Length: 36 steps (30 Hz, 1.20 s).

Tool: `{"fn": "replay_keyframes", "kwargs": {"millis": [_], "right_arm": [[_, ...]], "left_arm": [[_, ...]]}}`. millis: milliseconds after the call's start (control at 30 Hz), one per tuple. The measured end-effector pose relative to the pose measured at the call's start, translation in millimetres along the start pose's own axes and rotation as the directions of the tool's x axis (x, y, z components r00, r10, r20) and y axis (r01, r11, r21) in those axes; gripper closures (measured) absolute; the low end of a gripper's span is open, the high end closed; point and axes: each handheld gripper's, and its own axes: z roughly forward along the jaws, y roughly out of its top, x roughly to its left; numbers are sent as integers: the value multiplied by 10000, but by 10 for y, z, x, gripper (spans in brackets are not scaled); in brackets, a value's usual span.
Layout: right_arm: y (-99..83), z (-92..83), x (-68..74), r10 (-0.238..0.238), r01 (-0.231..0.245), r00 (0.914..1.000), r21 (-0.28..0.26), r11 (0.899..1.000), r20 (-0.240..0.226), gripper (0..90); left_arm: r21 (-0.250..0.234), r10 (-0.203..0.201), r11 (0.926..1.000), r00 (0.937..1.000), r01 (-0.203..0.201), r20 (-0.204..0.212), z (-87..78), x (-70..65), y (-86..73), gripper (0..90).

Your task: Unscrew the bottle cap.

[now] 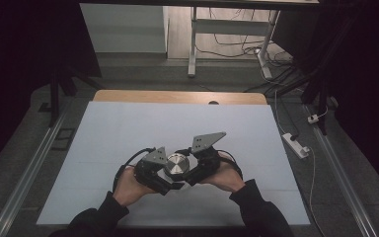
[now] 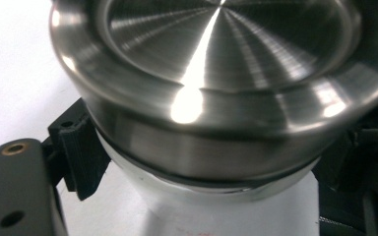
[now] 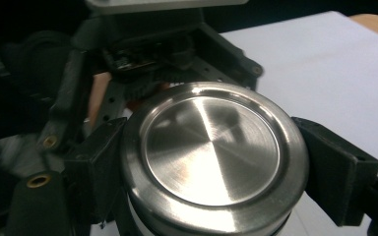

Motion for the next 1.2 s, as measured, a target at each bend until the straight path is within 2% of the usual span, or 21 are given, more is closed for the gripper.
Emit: {"fn": "replay_keyframes", "kwargs": {"millis": [67, 133, 233, 300, 400, 467, 533, 667, 733, 800, 833, 900, 1033, 1067, 1133, 1167, 1200], "right_arm": [[-13, -13, -41, -164, 164, 9986, -17, 9999, -504, 179], [-17, -12, -62, -34, 33, 9983, -13, 10000, -589, 152], [8, -8, -31, 485, -485, 9988, 53, 9988, 20, 24], [37, -25, 1, 858, -856, 9951, -55, 9963, 486, 9], [75, -35, 55, 1313, -1316, 9770, -96, 9913, 1680, 8], [81, -25, 98, 1295, -1298, 9657, -133, 9915, 2249, 27], [84, 3, 141, 1279, -1272, 9505, -208, 9917, 2832, 43], [87, 75, 200, 1369, -1319, 9274, -382, 9905, 3482, 72], [89, 110, 225, 1361, -1317, 9216, -369, 9906, 3635, 76], [87, 146, 251, 1348, -1323, 9099, -335, 9906, 3923, 97], [85, 157, 261, 1285, -1249, 9070, -351, 9915, 4010, 108], [82, 164, 270, 1240, -1205, 9001, -349, 9921, 4176, 150], [78, 145, 272, 1167, -1102, 9096, -390, 9931, 3988, 176], [79, 134, 266, 1118, -1056, 9151, -373, 9937, 3874, 176], [81, 105, 244, 1062, -1006, 9316, -343, 9943, 3476, 177], [81, 105, 244, 1062, -1006, 9316, -343, 9943, 3476, 177], [79, 82, 225, 1025, -958, 9433, -368, 9947, 3157, 177]], "left_arm": [[-6, 22, 10000, 10000, -22, 52, 12, -3, 1, 154], [-5, -20, 10000, 9999, 20, -128, 17, -7, 1, 154], [-2, -230, 9997, 9981, 231, -574, 2, 8, -2, 154], [-29, -417, 9991, 9947, 416, -936, -15, 23, -9, 154], [-106, -737, 9973, 9877, 730, -1381, -39, 44, -20, 154], [-218, -962, 9953, 9832, 939, -1551, -46, 54, -25, 154], [-162, -993, 9951, 9792, 980, -1771, -45, 52, -21, 154], [-95, -1063, 9943, 9743, 1065, -1985, -9, 30, -2, 154], [-76, -1079, 9940, 9720, 1088, -2089, 14, 18, 13, 154], [0, -1020, 9945, 9706, 1045, -2179, 29, 4, 29, 154], [-44, -1056, 9942, 9697, 1072, -2204, 37, -4, 34, 154], [-53, -1043, 9944, 9707, 1056, -2166, 38, -14, 42, 154], [-68, -951, 9954, 9757, 956, -1973, 22, -6, 43, 154], [-93, -807, 9967, 9830, 802, -1646, 1, 13, 37, 154], [-202, -820, 9966, 9855, 799, -1483, -1, 16, 32, 154], [-189, -688, 9976, 9897, 670, -1251, -14, 26, 30, 154], [-171, -591, 9982, 9922, 576, -1097, -22, 28, 29, 154]]}}
